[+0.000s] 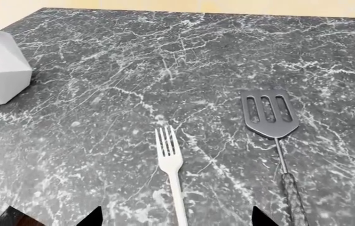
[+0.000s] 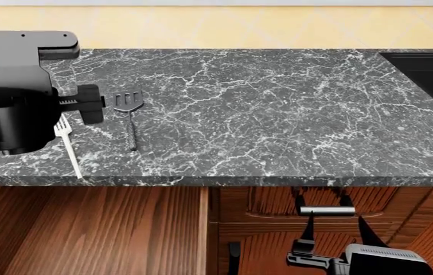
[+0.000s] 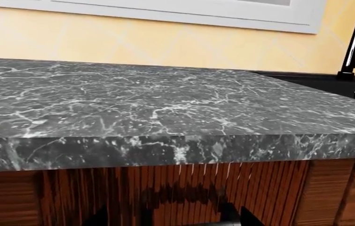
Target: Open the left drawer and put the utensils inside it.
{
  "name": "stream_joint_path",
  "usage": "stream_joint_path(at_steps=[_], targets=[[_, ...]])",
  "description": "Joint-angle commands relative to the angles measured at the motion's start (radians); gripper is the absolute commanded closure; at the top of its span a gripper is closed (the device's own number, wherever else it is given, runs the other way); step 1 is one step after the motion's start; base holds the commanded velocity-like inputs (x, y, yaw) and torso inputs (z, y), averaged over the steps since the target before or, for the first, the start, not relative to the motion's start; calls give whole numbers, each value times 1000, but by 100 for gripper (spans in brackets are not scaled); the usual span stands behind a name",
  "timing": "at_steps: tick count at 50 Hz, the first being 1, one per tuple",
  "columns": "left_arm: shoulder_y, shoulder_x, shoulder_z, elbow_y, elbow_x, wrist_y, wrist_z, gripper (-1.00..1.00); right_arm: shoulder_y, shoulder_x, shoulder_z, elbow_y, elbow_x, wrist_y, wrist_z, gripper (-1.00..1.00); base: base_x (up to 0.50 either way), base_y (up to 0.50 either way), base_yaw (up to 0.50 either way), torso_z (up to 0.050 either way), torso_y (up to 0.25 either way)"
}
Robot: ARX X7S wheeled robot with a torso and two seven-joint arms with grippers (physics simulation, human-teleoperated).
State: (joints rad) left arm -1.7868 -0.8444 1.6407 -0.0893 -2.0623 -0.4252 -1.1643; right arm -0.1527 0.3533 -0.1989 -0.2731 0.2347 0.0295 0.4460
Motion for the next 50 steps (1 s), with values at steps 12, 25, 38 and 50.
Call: stream_joint_path(at_steps=[12, 25, 38, 50], targets=[[3, 11, -8, -19, -69, -32, 27, -100, 13, -7, -1, 19, -20, 2, 0, -100, 0, 0, 0, 0, 0], [6, 12, -12, -29, -114, -46, 6, -100, 19, -6, -7, 27, -20, 3, 2, -100, 0, 0, 0, 0, 0], [8, 11, -15, -28, -115, -42, -9, -100, 22, -4, -13, 24, -22, 13, 8, -100, 0, 0, 0, 0, 0], [-1, 14, -7, -27, -79, -55, -9, -100, 19, -1, -16, 17, -21, 18, 12, -100, 0, 0, 0, 0, -82]])
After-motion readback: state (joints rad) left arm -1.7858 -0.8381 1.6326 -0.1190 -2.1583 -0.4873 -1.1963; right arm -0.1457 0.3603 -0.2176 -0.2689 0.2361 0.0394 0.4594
